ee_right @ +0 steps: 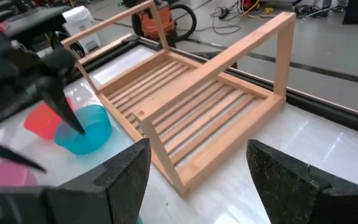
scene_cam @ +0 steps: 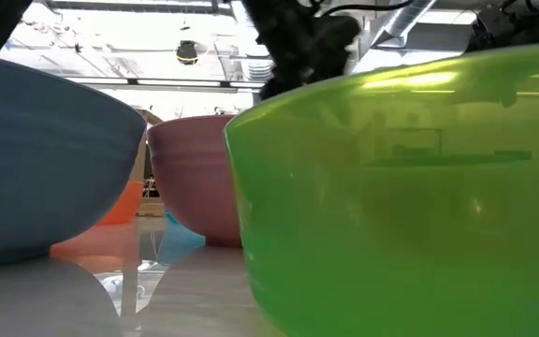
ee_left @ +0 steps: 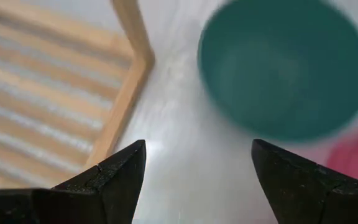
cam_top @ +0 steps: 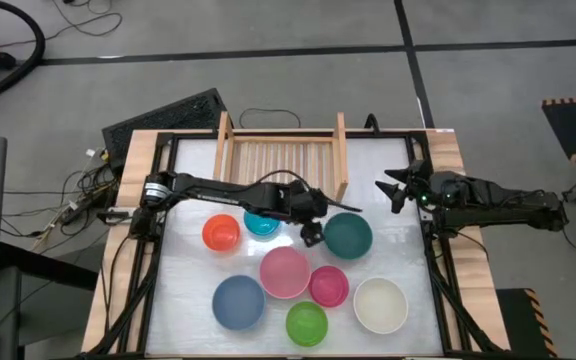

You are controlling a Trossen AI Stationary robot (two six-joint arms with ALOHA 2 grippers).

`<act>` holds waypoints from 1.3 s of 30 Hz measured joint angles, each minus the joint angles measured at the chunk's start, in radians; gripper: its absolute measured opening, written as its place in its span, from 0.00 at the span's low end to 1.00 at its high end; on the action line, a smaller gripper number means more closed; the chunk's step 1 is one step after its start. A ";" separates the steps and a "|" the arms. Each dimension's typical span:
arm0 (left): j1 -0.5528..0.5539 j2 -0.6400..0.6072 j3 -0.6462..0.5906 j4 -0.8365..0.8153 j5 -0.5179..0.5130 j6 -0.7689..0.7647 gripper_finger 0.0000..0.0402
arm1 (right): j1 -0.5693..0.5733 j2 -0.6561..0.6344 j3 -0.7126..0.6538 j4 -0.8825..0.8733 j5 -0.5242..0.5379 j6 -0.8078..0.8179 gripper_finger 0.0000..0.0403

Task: Place and stack bowls onto a shelf
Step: Put the green bowl on the shelf

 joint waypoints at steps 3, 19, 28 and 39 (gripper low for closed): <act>0.016 -0.069 0.001 -0.134 0.092 0.079 0.69 | 0.000 0.000 0.000 -0.020 0.000 -0.002 0.73; 0.071 -0.534 -0.452 -0.139 0.100 0.148 0.69 | 0.000 0.000 0.000 -0.038 -0.001 0.008 0.73; 0.028 -0.541 -0.584 -0.033 0.140 0.180 0.69 | 0.000 0.000 0.000 -0.038 -0.001 0.024 0.73; -0.075 -0.417 -0.584 0.000 0.159 0.328 0.69 | 0.000 0.000 0.000 -0.039 0.002 0.024 0.73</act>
